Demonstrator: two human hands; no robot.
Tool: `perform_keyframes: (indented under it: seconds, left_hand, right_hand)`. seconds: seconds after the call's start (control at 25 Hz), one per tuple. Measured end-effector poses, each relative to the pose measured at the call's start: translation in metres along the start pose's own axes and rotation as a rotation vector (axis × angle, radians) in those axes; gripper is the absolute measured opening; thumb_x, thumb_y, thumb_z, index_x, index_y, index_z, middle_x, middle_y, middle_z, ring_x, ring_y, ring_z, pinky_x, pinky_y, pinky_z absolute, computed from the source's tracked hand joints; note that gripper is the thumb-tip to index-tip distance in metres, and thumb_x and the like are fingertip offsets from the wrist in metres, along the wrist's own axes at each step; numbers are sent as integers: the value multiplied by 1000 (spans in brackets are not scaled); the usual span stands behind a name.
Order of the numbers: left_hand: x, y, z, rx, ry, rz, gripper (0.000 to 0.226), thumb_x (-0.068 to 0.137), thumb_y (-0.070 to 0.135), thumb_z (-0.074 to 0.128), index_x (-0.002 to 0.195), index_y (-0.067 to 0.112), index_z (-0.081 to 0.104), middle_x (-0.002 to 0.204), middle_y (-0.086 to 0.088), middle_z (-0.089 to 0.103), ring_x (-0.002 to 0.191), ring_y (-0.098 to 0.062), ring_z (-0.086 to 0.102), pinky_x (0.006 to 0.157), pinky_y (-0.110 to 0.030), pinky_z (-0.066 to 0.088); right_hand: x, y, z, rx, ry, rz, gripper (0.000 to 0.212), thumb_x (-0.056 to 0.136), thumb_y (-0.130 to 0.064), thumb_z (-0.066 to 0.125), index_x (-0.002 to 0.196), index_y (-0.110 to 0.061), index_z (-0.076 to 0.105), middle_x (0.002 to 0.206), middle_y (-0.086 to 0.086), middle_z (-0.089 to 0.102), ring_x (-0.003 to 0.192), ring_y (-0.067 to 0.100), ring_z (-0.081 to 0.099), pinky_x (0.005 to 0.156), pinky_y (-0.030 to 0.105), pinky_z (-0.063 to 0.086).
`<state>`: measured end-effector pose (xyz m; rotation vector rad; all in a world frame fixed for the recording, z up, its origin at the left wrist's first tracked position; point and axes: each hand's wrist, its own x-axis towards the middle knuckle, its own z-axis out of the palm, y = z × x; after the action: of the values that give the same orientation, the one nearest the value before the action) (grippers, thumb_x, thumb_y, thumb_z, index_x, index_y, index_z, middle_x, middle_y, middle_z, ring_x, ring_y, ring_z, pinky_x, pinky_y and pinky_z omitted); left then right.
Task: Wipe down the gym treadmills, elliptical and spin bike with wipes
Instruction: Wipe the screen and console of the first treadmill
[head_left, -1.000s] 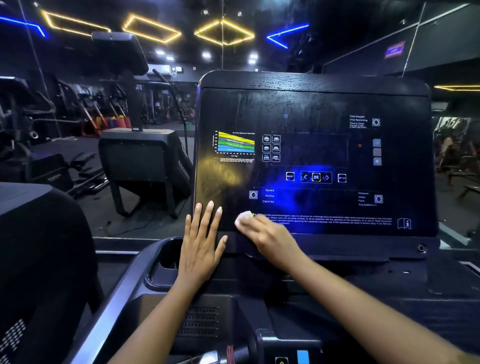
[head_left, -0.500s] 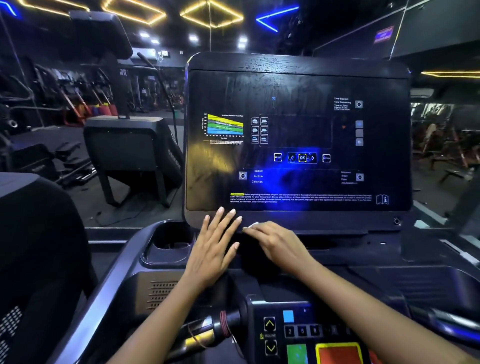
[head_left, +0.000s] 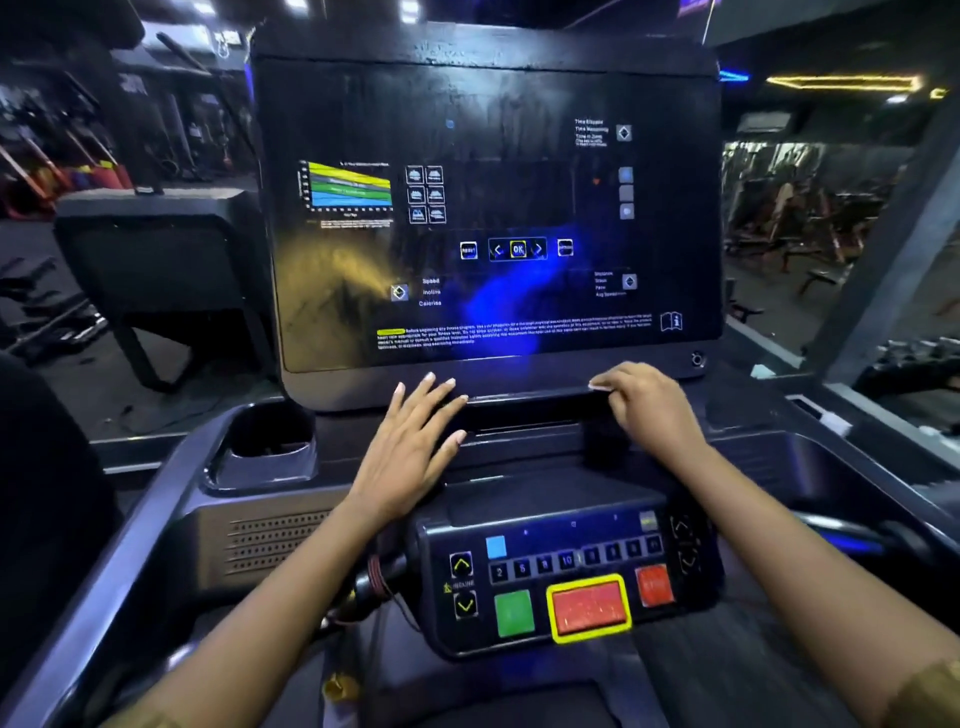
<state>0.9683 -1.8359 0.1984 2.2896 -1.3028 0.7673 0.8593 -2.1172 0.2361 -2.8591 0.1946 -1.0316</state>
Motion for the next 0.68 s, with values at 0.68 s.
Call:
perform_keyframes:
  seconds: [0.68]
  left_hand:
    - [-142, 68, -74, 42, -349, -310, 111, 61, 94, 31, 149, 28, 14, 153, 3, 26, 142, -17, 20, 110, -54, 11]
  right_hand:
    - [-130, -180, -14, 430, 14, -398, 39, 76, -6, 41, 104, 0, 68, 110, 12, 67, 103, 26, 63, 89, 30, 49]
